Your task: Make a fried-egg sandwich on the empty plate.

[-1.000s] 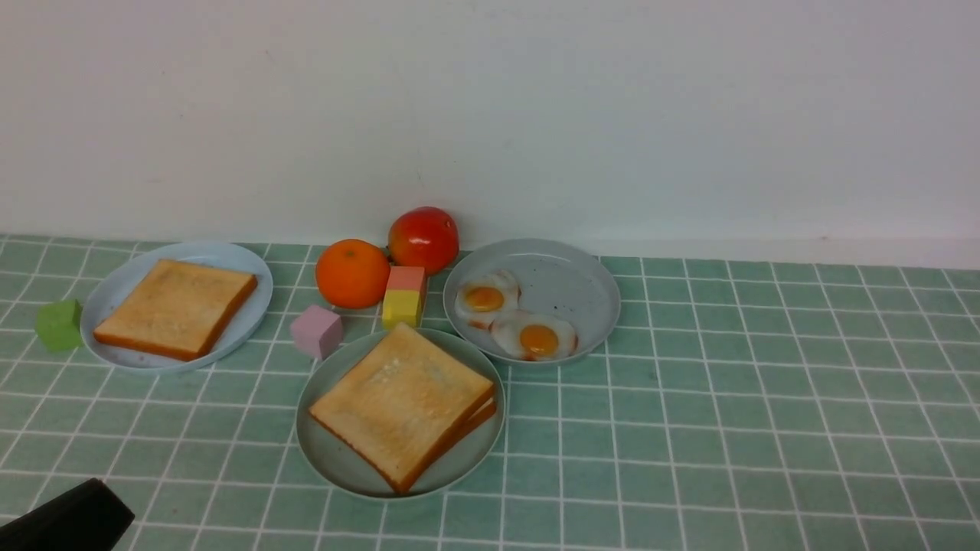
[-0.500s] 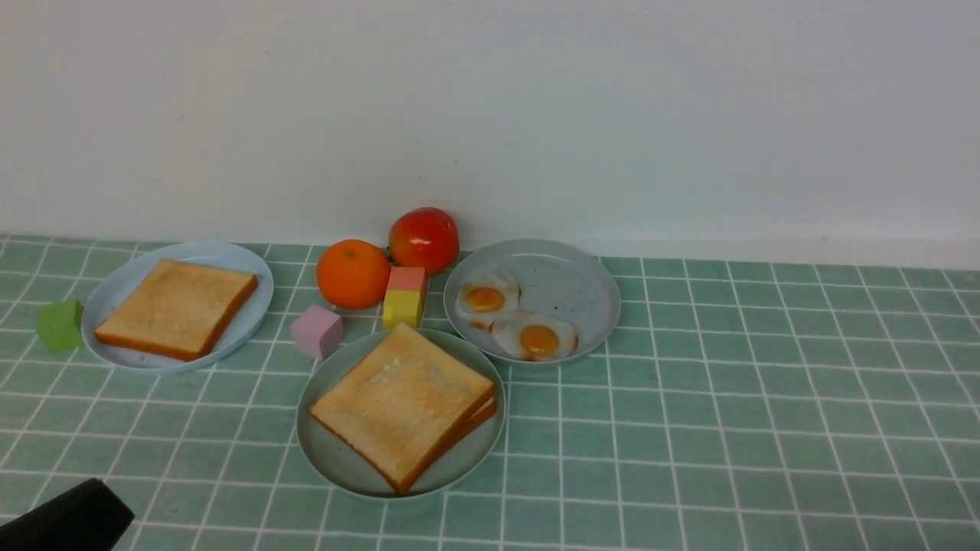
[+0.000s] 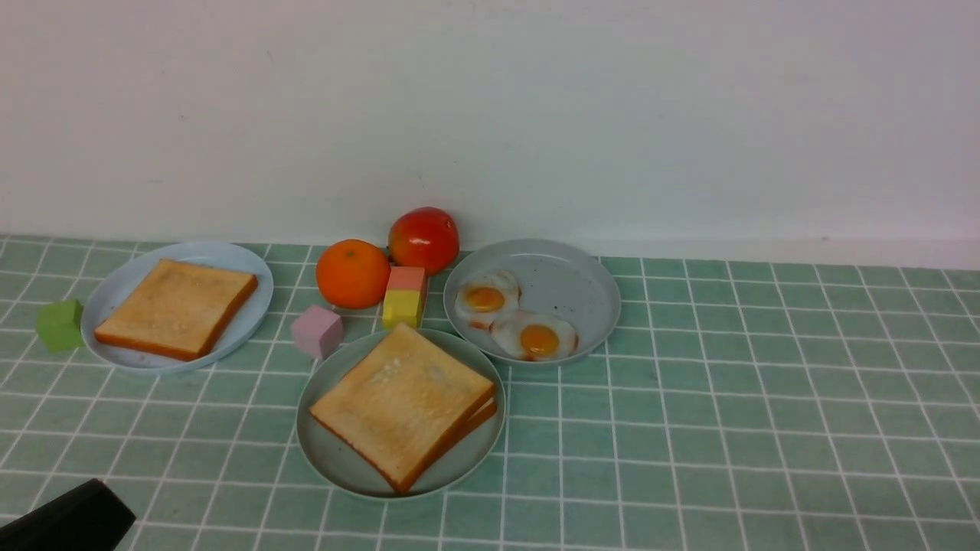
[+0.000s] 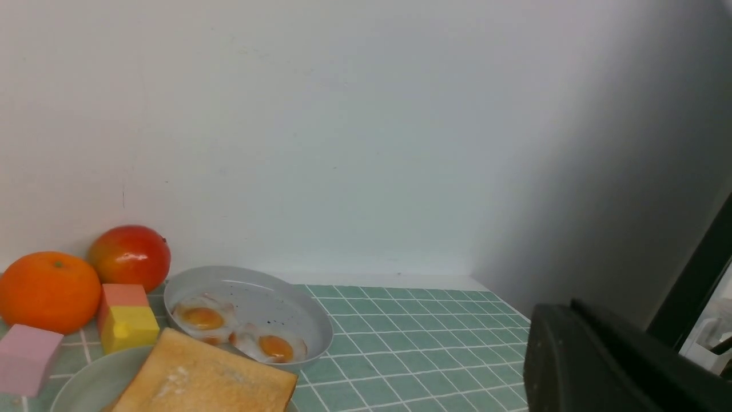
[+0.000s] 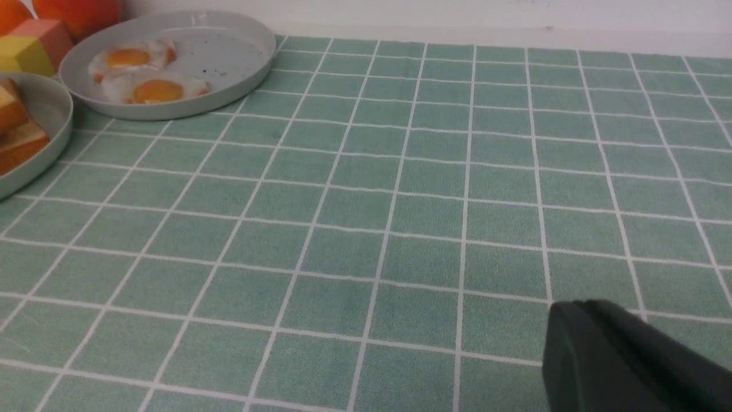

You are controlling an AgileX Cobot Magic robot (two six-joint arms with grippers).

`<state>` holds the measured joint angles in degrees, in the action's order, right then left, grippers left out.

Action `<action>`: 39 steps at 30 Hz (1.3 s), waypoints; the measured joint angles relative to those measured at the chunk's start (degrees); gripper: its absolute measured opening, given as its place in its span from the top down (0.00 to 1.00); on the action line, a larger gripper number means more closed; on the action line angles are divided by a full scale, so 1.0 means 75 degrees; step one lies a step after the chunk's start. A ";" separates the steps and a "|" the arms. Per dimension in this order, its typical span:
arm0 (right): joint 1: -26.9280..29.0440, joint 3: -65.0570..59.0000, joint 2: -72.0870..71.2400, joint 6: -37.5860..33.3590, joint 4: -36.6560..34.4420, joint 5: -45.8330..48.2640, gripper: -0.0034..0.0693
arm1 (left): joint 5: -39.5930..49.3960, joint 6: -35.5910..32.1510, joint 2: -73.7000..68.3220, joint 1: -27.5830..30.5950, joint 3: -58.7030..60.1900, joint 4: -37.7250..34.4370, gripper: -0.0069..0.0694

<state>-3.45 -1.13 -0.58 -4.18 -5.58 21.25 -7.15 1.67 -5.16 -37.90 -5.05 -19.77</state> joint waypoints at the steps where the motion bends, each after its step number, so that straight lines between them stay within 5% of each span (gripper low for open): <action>1: 0.0000 0.0000 0.0000 0.0000 0.0000 0.0006 0.97 | 0.0000 0.0000 0.0000 0.0000 0.0000 0.0000 0.89; 23: 0.0000 0.0015 -0.0001 -0.0021 0.0000 0.0048 0.96 | -0.0081 0.0000 0.0000 0.0000 0.0000 0.0000 0.89; 28: 0.0000 0.0015 -0.0001 -0.0021 0.0000 0.0055 0.95 | -0.0337 -0.0567 0.0000 0.0182 0.0087 0.0162 0.89; 33: 0.0000 0.0015 -0.0001 -0.0021 0.0000 0.0062 0.95 | 0.0093 -0.0669 0.0000 0.1668 0.0087 0.0844 0.93; 39: 0.0000 0.0015 -0.0001 -0.0021 -0.0003 0.0068 0.95 | 0.1763 0.0487 0.0343 0.4267 0.0441 0.1988 0.93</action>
<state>-3.45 -1.02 -0.59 -4.33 -5.61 21.76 6.08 5.33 -2.58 -5.90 -1.74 -4.87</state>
